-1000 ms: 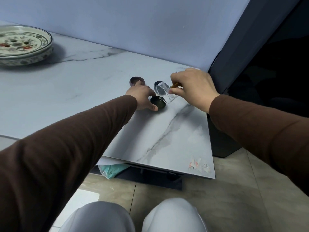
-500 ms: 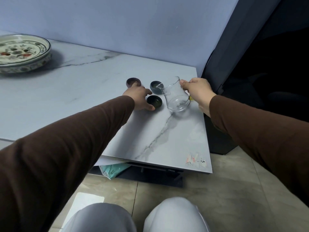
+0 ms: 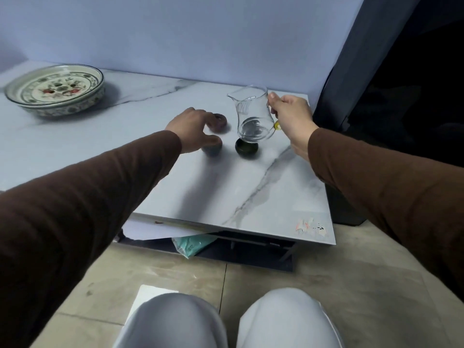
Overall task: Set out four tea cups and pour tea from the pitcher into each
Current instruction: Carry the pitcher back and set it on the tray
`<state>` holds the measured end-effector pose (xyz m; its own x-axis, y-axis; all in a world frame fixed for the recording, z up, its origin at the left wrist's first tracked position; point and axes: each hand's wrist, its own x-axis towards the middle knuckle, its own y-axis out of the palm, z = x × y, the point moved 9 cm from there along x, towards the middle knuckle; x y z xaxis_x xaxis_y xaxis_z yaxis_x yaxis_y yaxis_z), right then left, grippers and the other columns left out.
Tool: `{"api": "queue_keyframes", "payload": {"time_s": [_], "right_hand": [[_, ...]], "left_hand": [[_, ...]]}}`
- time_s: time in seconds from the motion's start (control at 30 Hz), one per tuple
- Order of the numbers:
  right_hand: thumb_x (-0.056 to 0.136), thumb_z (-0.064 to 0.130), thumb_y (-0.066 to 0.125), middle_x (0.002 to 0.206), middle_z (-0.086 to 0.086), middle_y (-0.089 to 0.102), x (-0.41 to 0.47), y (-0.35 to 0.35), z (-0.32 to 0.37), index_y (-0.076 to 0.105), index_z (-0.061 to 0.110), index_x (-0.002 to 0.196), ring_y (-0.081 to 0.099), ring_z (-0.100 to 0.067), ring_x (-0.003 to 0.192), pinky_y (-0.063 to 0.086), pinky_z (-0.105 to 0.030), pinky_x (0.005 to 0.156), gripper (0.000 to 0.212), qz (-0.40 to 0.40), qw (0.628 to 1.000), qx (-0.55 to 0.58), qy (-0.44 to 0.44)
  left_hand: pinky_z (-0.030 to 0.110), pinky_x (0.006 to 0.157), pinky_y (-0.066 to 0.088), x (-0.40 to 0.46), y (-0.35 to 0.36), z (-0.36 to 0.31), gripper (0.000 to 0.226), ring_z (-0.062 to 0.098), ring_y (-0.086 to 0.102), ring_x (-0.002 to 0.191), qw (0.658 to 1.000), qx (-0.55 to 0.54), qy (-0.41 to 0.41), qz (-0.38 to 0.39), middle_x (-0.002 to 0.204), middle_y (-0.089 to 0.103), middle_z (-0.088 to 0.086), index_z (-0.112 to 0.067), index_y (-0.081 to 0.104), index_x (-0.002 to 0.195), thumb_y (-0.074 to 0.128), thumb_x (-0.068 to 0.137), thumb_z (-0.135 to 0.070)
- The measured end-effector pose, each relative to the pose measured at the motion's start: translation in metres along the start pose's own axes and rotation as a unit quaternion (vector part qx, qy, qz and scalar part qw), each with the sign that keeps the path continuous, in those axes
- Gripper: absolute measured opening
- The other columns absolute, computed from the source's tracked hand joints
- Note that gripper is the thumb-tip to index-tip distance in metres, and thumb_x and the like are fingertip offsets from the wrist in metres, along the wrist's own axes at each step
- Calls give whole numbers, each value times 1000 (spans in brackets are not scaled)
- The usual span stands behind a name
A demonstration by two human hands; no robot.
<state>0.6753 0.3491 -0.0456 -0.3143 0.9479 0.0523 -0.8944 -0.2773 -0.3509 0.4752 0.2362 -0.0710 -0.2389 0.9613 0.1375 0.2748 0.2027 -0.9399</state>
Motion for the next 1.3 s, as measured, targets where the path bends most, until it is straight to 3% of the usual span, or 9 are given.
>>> {"api": "queue_keyframes", "payload": {"time_s": [0.33, 0.5, 0.67, 0.97, 1.1, 1.3], "right_hand": [[93, 45, 56, 67, 11, 53, 30, 62, 8, 62, 22, 74, 45, -10, 63, 39, -26, 65, 30, 45, 998, 24, -34], [93, 46, 56, 65, 7, 50, 57, 84, 12, 59, 22, 71, 40, -13, 57, 34, -26, 51, 32, 74, 997, 14, -25], [92, 45, 56, 60, 8, 47, 50, 97, 26, 53, 22, 63, 40, -13, 59, 35, -32, 62, 37, 106, 994, 10, 27], [95, 38, 54, 60, 4, 42, -10, 105, 121, 41, 22, 58, 39, -15, 62, 34, -32, 64, 42, 149, 981, 2, 126], [94, 43, 53, 61, 6, 46, -41, 129, 170, 48, 22, 61, 42, -16, 63, 35, -34, 67, 39, 179, 971, 8, 159], [96, 43, 51, 75, -3, 56, -80, 196, 226, 61, 21, 68, 47, -17, 72, 37, -33, 71, 37, 177, 969, -18, 174]], "left_hand": [[37, 91, 45, 29, -8, 51, 39, 19, 53, 112, 999, 40, -14, 28, 119, 64, -6, -27, 61, 117, 67, 83, -44], [40, 93, 47, 55, -2, 79, 38, 20, 53, 112, 996, 56, -24, 67, 119, 64, -6, -27, 61, 118, 66, 84, -43], [36, 89, 46, 45, -15, 92, 38, 20, 56, 108, 992, 21, -60, 111, 119, 65, -5, -24, 62, 118, 67, 84, -42], [35, 90, 44, -15, -134, 89, 40, 22, 55, 109, 975, -33, -152, 156, 118, 64, -1, -24, 62, 118, 69, 83, -40], [35, 90, 44, -41, -194, 103, 40, 23, 54, 110, 972, -37, -168, 157, 118, 65, 0, -22, 62, 119, 69, 83, -39], [35, 90, 45, -83, -255, 168, 39, 23, 53, 110, 969, -68, -182, 153, 118, 64, 0, -23, 62, 118, 68, 83, -38]]}}
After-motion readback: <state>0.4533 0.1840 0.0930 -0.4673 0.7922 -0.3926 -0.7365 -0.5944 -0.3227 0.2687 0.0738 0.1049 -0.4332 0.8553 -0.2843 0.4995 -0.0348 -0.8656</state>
